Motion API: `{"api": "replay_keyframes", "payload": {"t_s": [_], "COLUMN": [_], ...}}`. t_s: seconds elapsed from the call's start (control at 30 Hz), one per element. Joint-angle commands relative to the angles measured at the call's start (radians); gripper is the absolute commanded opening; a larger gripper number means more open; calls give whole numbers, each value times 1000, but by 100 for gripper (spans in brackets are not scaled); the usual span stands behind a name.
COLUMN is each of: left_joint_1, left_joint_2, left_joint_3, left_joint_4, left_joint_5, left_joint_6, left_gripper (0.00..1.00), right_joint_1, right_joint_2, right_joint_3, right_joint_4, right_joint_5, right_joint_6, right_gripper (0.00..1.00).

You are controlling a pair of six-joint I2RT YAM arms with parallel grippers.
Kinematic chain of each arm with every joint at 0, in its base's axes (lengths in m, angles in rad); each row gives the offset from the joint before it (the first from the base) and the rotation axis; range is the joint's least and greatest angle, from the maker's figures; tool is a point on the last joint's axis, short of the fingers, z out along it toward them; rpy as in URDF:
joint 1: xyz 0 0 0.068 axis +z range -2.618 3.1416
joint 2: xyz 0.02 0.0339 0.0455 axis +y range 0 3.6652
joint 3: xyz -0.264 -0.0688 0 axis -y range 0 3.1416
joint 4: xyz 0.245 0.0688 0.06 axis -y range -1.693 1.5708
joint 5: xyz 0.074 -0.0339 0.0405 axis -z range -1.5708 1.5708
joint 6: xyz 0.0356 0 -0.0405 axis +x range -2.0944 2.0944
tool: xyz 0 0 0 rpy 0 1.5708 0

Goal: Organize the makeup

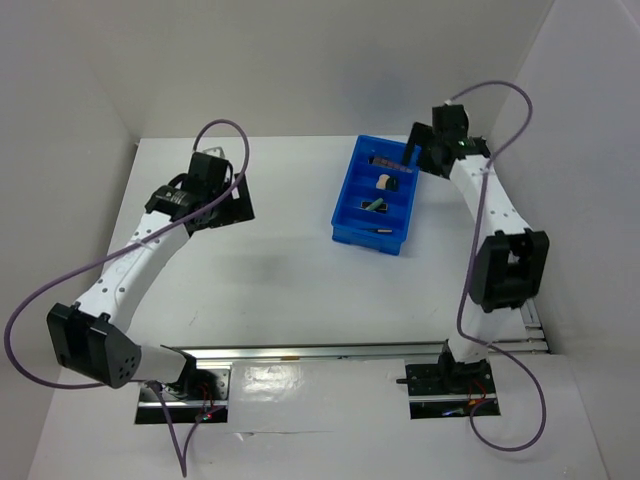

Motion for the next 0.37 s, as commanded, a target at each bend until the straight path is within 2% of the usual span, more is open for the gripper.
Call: {"api": "replay_keyframes", "payload": {"t_s": [0.0,0.13,0.33], "left_joint_1": [5,5,5], "left_joint_2": [-43,-62,-62], "left_joint_3": [11,-9,-18], "left_joint_4": [10,32,41], "left_joint_5": [10,32,52], "left_joint_6": [33,42,42], "left_gripper": [99,99,99], "right_joint_1": [-37,-120,-190], "right_joint_2": [-198,-443,-638], "right_joint_3": [-247,-452,-610], "right_joint_4": [-30,-5,-39], "right_joint_5": [20,-5,40], "right_joint_6": [198,207,227], "right_gripper": [100,100,100]}}
